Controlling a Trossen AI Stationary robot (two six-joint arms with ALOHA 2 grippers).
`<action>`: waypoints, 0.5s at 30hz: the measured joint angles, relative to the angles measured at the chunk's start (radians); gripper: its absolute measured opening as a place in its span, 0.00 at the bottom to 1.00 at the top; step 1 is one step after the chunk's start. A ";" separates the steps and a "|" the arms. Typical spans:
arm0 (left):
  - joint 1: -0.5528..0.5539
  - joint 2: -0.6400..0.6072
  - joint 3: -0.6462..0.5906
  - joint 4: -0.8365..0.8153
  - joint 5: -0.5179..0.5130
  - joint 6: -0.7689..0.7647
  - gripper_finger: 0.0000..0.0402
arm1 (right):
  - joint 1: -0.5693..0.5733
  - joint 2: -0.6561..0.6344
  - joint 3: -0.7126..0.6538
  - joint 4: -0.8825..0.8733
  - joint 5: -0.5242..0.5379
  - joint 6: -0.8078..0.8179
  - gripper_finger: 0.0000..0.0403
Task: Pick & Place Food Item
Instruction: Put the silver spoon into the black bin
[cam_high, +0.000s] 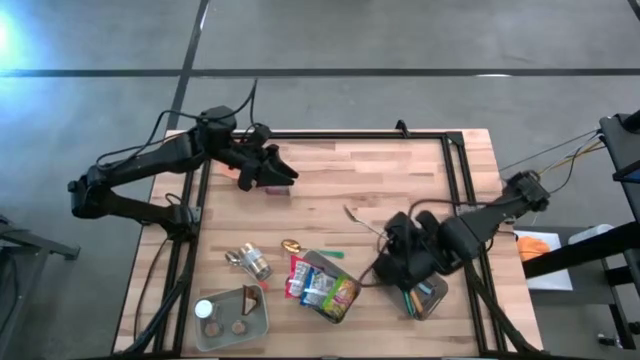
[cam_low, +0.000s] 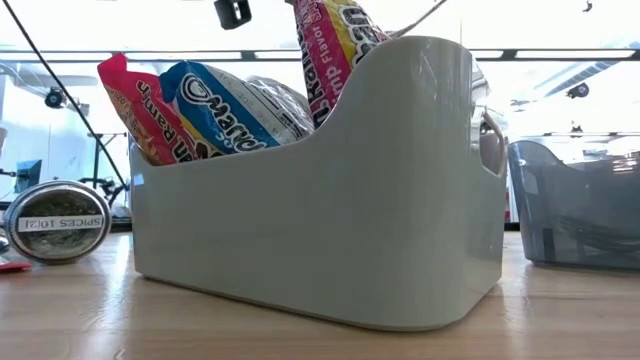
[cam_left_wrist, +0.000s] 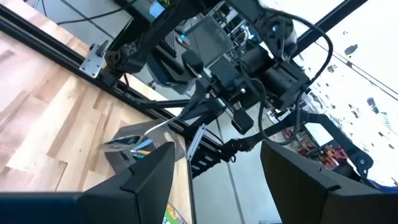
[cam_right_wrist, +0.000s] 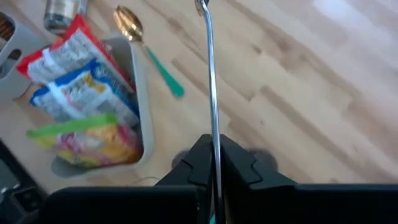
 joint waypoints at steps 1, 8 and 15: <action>0.000 -0.003 0.000 -0.001 -0.003 0.000 0.60 | 0.017 0.000 0.000 -0.009 0.000 0.029 0.03; 0.000 -0.005 0.000 -0.001 -0.038 -0.009 0.60 | 0.156 0.004 -0.013 -0.075 0.001 0.270 0.03; 0.000 -0.007 0.000 0.000 -0.075 -0.028 0.60 | 0.332 0.005 -0.100 -0.071 -0.001 0.578 0.03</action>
